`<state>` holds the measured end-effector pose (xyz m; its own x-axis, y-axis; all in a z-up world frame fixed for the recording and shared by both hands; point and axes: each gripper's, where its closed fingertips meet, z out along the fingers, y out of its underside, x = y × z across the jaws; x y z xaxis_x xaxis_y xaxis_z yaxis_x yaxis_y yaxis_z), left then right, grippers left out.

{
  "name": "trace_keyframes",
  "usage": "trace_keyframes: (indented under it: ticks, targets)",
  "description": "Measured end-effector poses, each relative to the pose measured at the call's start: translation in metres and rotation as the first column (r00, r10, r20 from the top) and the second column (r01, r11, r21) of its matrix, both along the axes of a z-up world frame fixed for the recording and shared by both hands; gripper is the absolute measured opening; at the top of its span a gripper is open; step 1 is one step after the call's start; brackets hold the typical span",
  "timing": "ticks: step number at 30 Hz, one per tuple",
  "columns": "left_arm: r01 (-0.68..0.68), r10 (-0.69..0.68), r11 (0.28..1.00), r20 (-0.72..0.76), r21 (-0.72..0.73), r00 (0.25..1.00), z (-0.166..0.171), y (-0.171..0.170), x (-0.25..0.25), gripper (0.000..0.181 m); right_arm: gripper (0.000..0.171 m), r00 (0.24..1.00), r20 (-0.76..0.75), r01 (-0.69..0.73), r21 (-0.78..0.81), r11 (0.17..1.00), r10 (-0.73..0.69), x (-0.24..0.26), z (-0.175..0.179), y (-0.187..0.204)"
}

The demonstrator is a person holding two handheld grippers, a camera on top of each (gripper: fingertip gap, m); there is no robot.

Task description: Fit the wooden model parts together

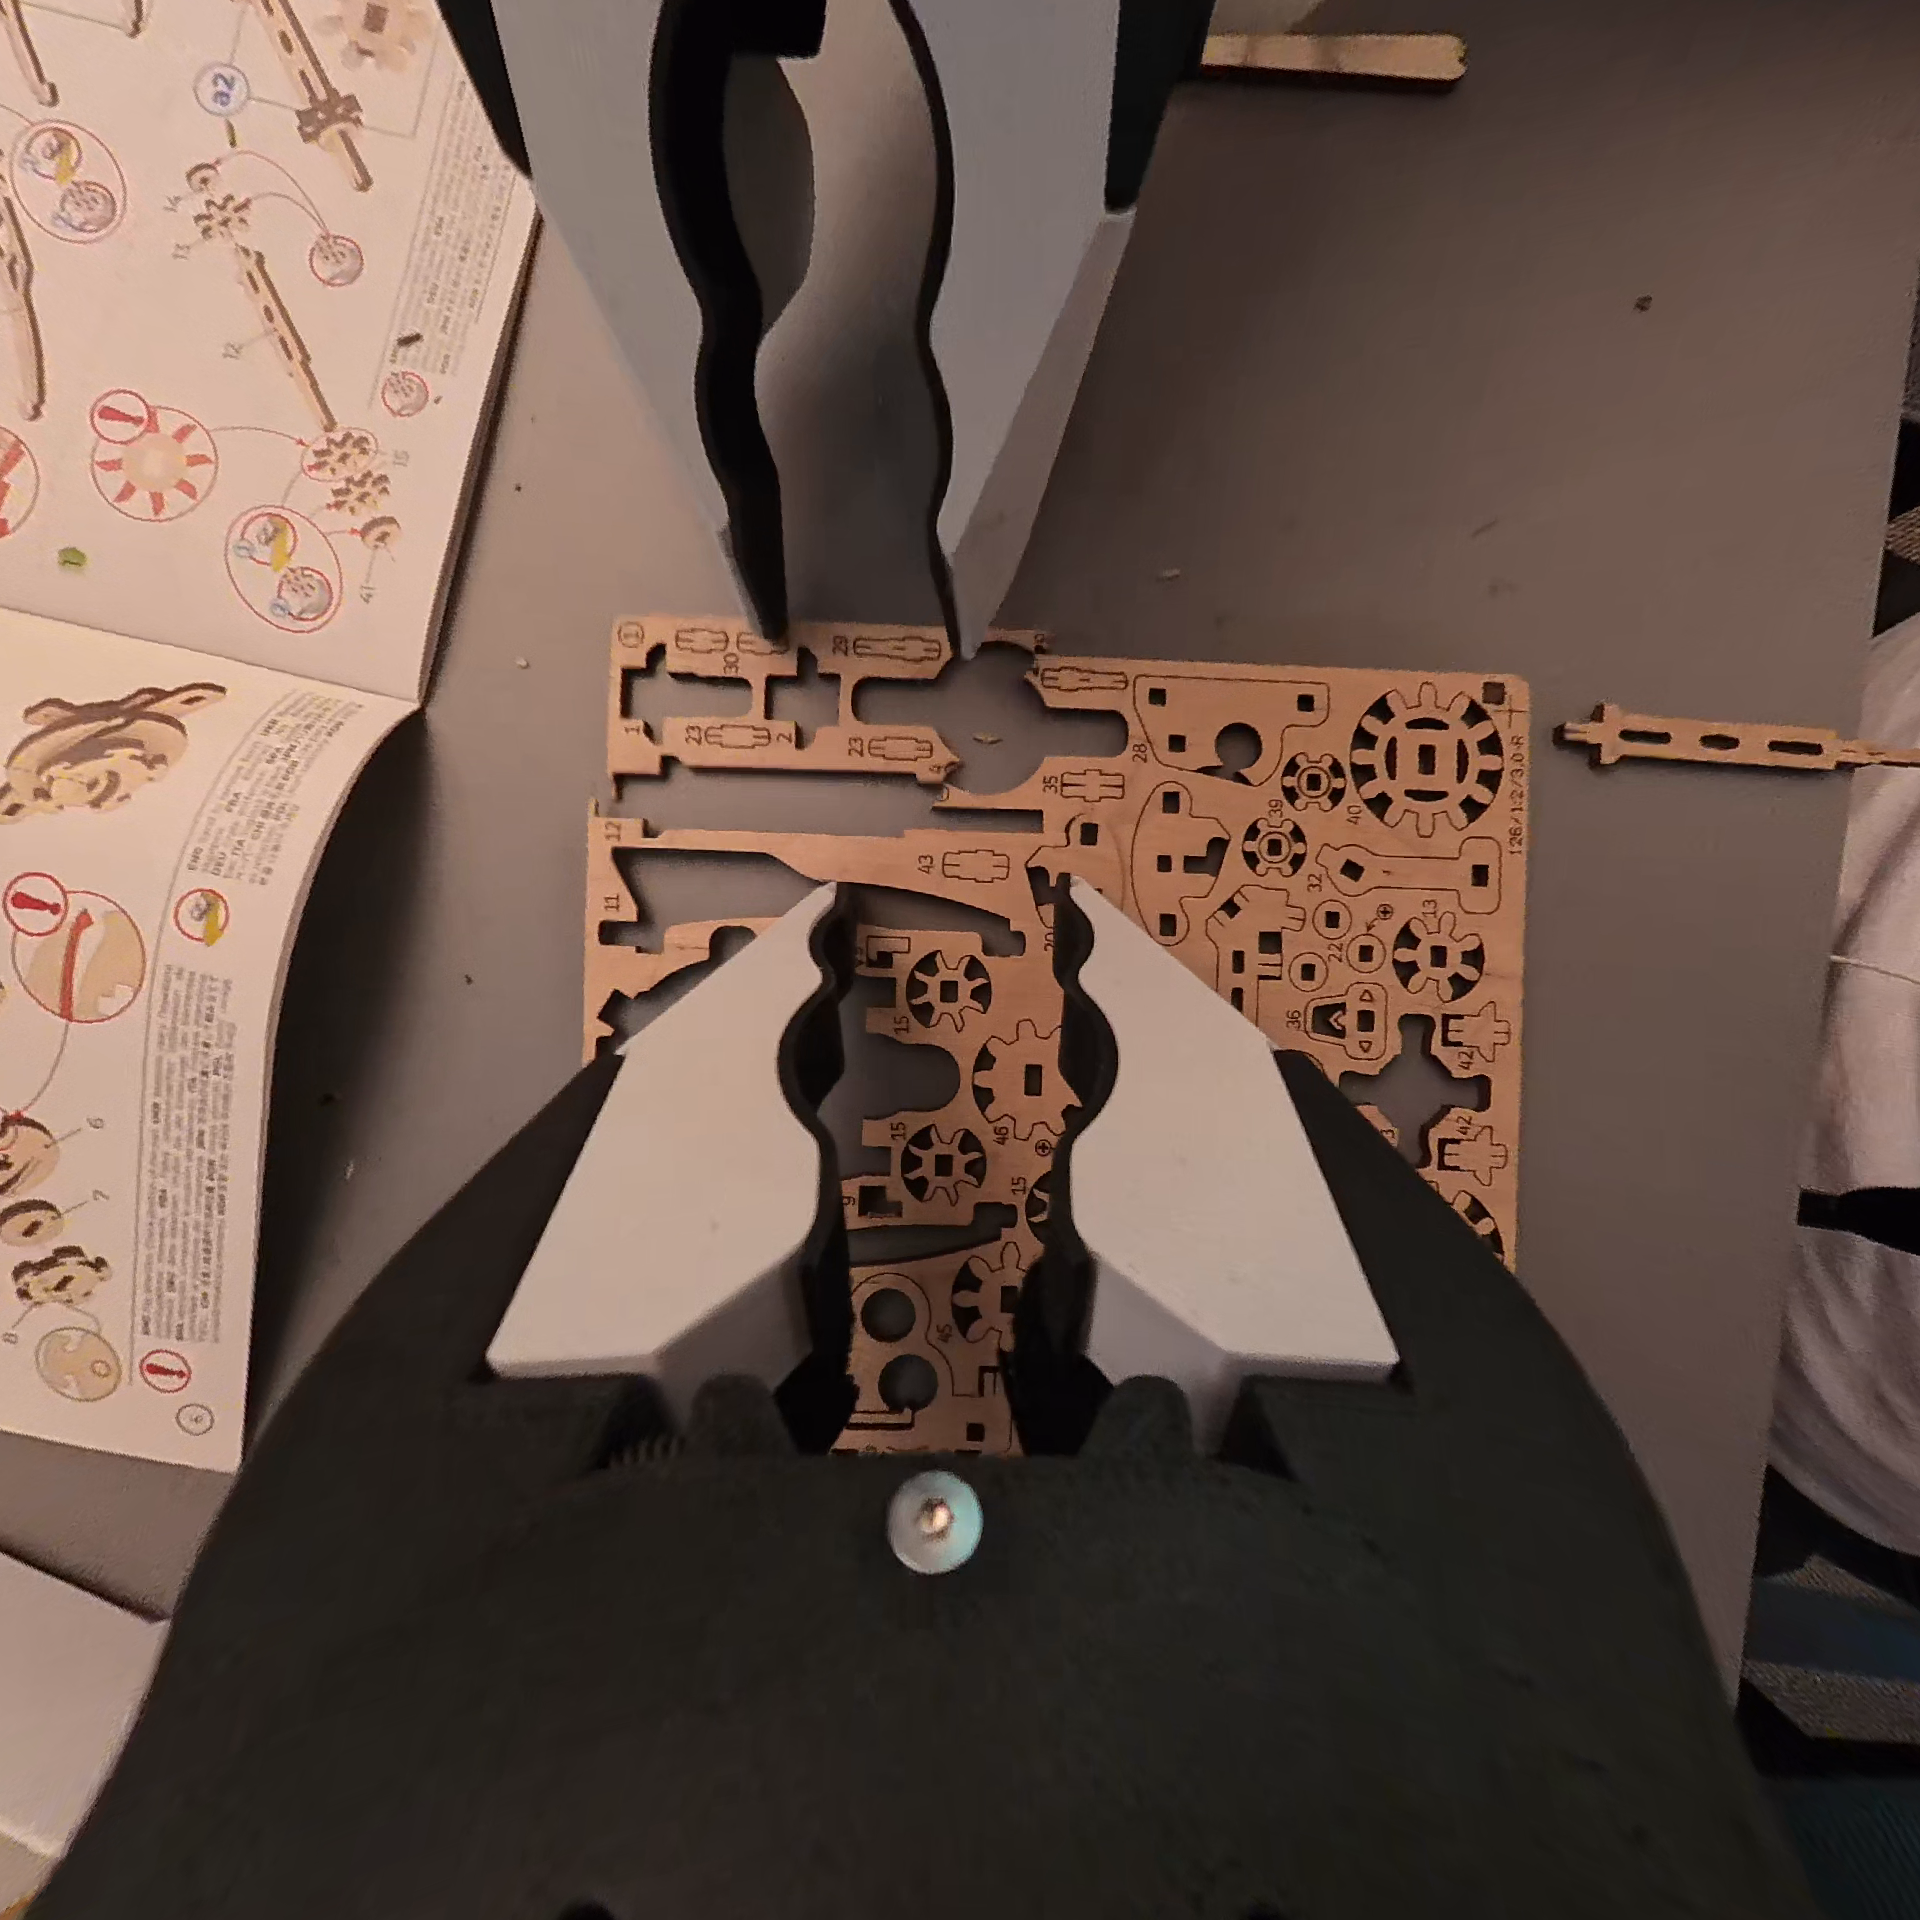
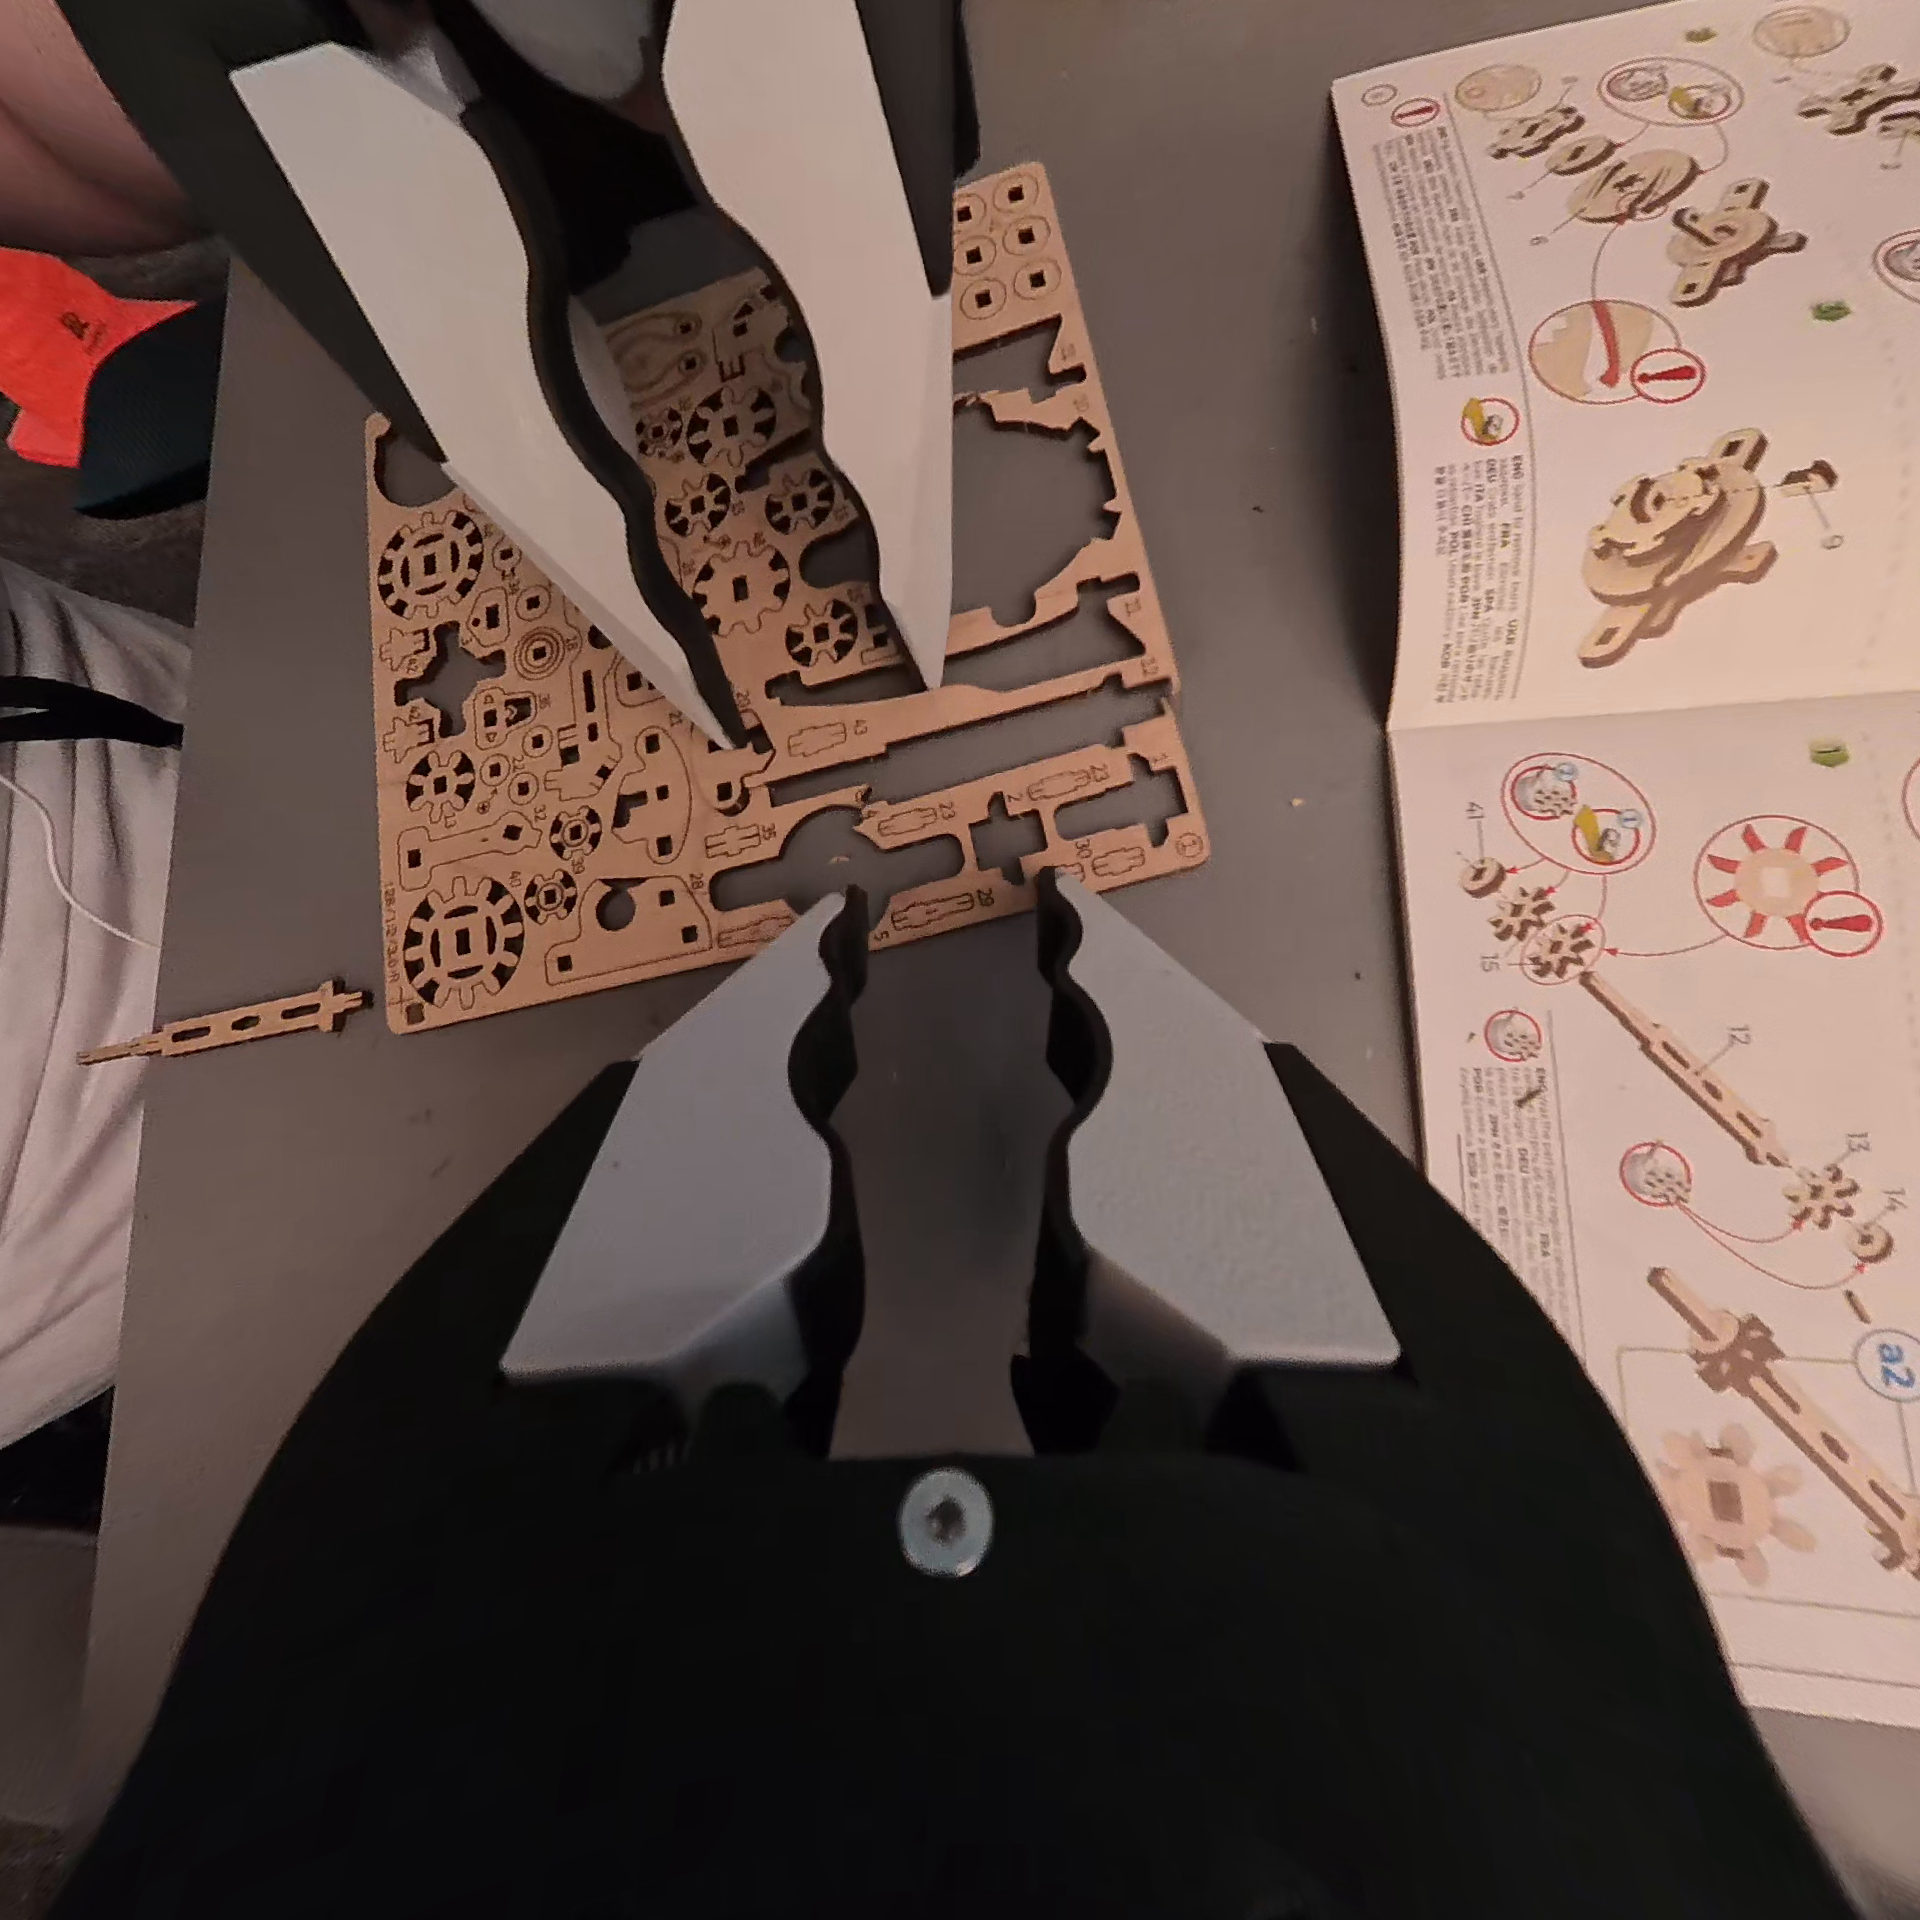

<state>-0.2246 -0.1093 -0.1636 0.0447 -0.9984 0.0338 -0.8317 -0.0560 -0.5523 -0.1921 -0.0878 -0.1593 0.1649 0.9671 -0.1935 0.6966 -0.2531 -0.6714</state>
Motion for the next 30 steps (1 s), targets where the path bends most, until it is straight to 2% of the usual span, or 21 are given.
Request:
trace_keyframes:
  ticks: [1,13,20,23,30]
  targets:
    - [0.001,-0.001,1.000,0.004,-0.004,1.000,0.000,0.000,0.001,0.036,0.032,1.000,0.000,0.000,0.004,1.000,0.000,0.000,0.000,0.000]
    - [-0.012,0.013,1.000,0.012,-0.023,1.000,0.004,0.001,-0.002,0.040,0.032,1.000,0.010,0.015,0.024,1.000,-0.015,-0.001,-0.001,0.002]
    - [-0.017,0.020,0.993,0.025,-0.115,0.999,0.004,-0.004,-0.003,0.042,0.029,0.999,0.010,0.031,0.041,0.999,-0.032,-0.002,-0.001,0.005]
    - [-0.023,0.025,0.996,0.026,-0.087,0.999,0.008,-0.001,-0.005,0.042,0.029,0.999,0.009,0.035,0.039,0.999,-0.035,-0.002,-0.001,0.006]
    - [-0.040,0.040,0.999,0.055,-0.004,0.998,0.013,0.013,-0.003,0.057,0.029,0.999,0.007,0.044,0.047,0.998,-0.045,-0.004,-0.001,0.007]
